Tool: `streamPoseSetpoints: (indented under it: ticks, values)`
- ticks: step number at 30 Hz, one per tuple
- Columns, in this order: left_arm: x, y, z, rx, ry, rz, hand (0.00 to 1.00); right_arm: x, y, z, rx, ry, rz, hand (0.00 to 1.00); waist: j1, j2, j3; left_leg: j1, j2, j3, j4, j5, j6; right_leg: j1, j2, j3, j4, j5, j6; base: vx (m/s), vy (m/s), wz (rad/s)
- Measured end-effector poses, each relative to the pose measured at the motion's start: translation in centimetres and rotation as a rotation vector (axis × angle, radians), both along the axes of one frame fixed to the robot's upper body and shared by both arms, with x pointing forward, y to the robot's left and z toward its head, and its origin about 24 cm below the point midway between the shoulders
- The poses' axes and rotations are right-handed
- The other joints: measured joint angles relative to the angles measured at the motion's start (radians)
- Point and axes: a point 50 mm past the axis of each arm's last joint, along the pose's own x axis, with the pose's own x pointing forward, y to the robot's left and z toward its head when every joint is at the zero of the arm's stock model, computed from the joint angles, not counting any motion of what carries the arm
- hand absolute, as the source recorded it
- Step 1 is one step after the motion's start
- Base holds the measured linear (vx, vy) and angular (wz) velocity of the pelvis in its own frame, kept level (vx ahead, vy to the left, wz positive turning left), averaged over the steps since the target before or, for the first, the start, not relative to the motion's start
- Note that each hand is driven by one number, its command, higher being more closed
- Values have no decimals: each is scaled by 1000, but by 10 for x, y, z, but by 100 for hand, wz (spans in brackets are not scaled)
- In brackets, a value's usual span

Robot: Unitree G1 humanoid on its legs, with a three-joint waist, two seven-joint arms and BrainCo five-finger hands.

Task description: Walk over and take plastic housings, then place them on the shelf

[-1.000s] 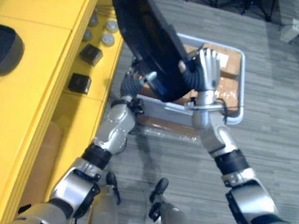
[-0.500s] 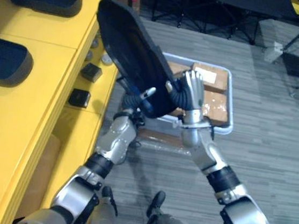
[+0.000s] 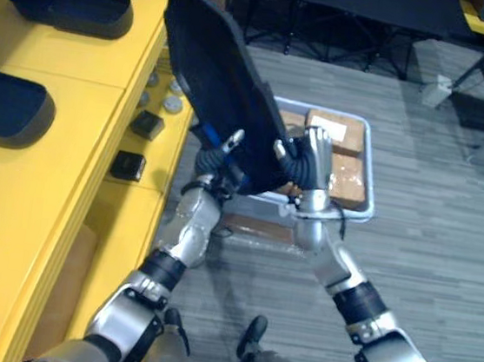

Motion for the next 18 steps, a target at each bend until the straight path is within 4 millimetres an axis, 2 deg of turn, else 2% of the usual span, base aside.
streamPoseSetpoints:
  ticks: [4, 5, 12, 15, 18]
  values:
    - [-5, 0, -11, -50, 25, -28, 100, -4, 1, -8, 6, 17, 13, 100, 0, -1, -10, 27, -7, 16, -21, 3, -3, 10, -5, 12, -1, -1, 1, 39, 85, -8]
    - [-8, 0, -13, -59, 19, -35, 100, -6, 0, -11, 11, 25, 12, 0, -3, -1, -11, 35, -10, 18, -29, 3, -3, 13, -7, 16, 0, -2, 3, 39, 112, -8]
    - [-23, -1, -23, -69, 24, -54, 100, -19, -1, -20, 83, 72, 88, 0, -16, -1, -11, 61, -28, 21, -54, 9, -2, 24, -20, 14, 3, -9, 12, 40, 87, 1]
    - [-34, 2, -34, -32, 39, -20, 100, -23, -4, -32, 131, 168, 126, 0, -24, 6, -30, 70, -39, 20, -66, 10, -2, 31, -29, 7, 4, -14, 18, 67, 80, 6]
    - [-46, 8, -30, 74, 7, 82, 100, -30, -7, -47, 197, 269, 164, 0, -23, 9, -38, 87, -49, 20, -81, 10, -1, 44, -34, 2, 4, -17, 23, 63, 77, 3]
